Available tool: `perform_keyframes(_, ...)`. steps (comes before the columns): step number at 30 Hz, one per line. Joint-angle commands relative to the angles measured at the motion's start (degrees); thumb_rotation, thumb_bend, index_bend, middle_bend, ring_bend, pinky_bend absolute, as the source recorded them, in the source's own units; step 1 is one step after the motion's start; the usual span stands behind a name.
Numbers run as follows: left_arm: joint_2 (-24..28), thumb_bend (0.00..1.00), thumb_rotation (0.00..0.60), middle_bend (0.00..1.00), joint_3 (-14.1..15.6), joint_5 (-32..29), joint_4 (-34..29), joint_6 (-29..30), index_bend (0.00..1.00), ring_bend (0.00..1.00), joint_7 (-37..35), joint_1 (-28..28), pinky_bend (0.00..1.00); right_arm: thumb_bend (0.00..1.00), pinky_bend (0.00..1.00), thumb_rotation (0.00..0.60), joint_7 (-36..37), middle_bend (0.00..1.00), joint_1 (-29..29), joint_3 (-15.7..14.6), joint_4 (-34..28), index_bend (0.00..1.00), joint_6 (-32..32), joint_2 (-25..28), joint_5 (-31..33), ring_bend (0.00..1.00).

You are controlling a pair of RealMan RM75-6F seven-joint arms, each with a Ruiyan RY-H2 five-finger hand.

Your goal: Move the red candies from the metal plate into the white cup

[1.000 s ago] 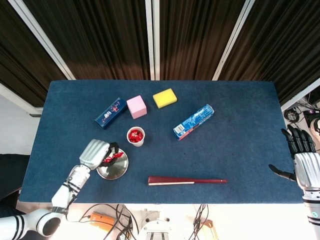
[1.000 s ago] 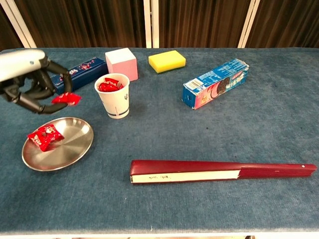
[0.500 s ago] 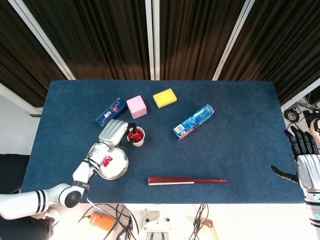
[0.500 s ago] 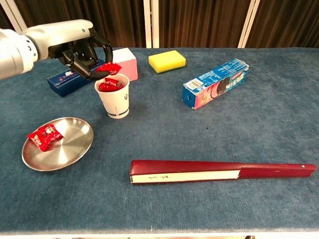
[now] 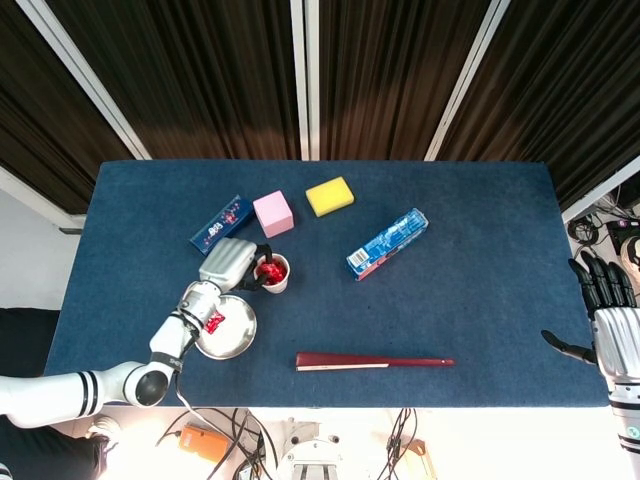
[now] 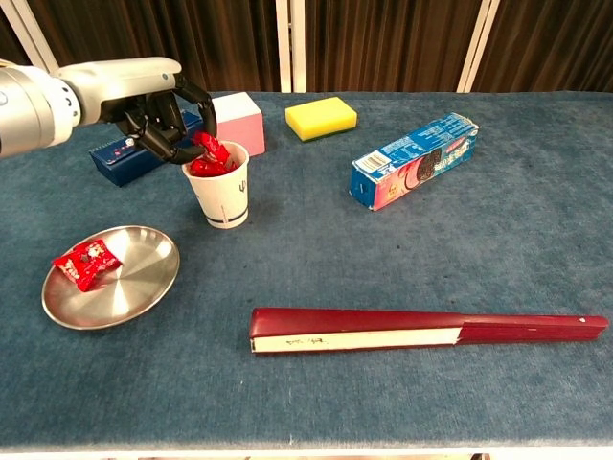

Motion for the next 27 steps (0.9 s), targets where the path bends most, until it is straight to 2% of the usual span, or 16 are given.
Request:
perform_keyframes(1, 0.32, 0.34, 0.595, 0.92, 0.34, -0.42, -0.29, -0.04, 0.42, 0.82, 0.16, -0.27, 0.69, 0.12, 0.0, 0.6, -0.07, 0.0, 0.02, -0.01, -0.06, 0.0, -0.03, -0.01, -0.04, 0.0)
perform_keyframes(9, 1.69, 0.32, 0.595, 0.92, 1.02, -0.73, -1.43, 0.9, 0.37, 0.82, -0.52, -0.26, 0.69, 0.12, 0.0, 0.6, -0.24, 0.0, -0.01, 0.07, -0.24, 0.0, 0.08, 0.08, -0.04, 0.0)
perform_keyframes(12, 3.26, 0.31, 0.595, 0.92, 0.69, 1.5, -3.27, 4.19, 0.33, 0.82, -2.86, 1.68, 0.69, 0.12, 0.0, 0.6, -0.15, 0.0, -0.15, 0.12, -0.31, 0.0, 0.3, 0.35, 0.03, 0.0)
perform_keyframes(15, 5.13, 0.28, 0.597, 0.88, 1.13, 5.62, -4.32, 9.91, 0.3, 0.77, -5.02, 5.01, 0.69, 0.12, 0.0, 0.6, 0.21, 0.0, -0.28, 0.1, -0.31, 0.0, 0.22, 0.73, 0.26, 0.0)
perform_keyframes(17, 6.67, 0.25, 0.596, 0.82, 2.75, 8.64, -4.07, 14.59, 0.3, 0.71, -3.97, 7.68, 0.64, 0.12, 0.01, 0.6, 0.61, 0.0, -0.34, 0.1, -0.13, 0.0, 0.18, 0.97, 0.36, 0.0)
perform_keyframes(19, 8.47, 0.23, 0.597, 0.72, 4.91, 11.0, -3.61, 18.6, 0.3, 0.59, -2.53, 10.55, 0.52, 0.12, 0.02, 0.6, 1.47, 0.0, -0.38, 0.04, 0.21, 0.0, 0.05, 1.13, 0.44, 0.0)
perform_keyframes(22, 10.67, 0.2, 0.599, 0.46, 7.94, 14.33, -2.76, 23.94, 0.3, 0.34, -3.22, 15.25, 0.29, 0.12, 0.02, 0.6, 2.89, 0.0, -0.44, -0.2, 0.94, 0.0, -0.6, 1.48, 0.82, 0.0)
perform_keyframes(27, 13.14, 0.19, 0.6, 0.22, 13.29, 21.11, 1.31, 31.35, 0.29, 0.09, -6.69, 22.71, 0.07, 0.12, 0.02, 0.6, 5.47, 0.0, -0.36, 0.03, 2.45, 0.0, -1.0, 1.04, 1.54, 0.0)
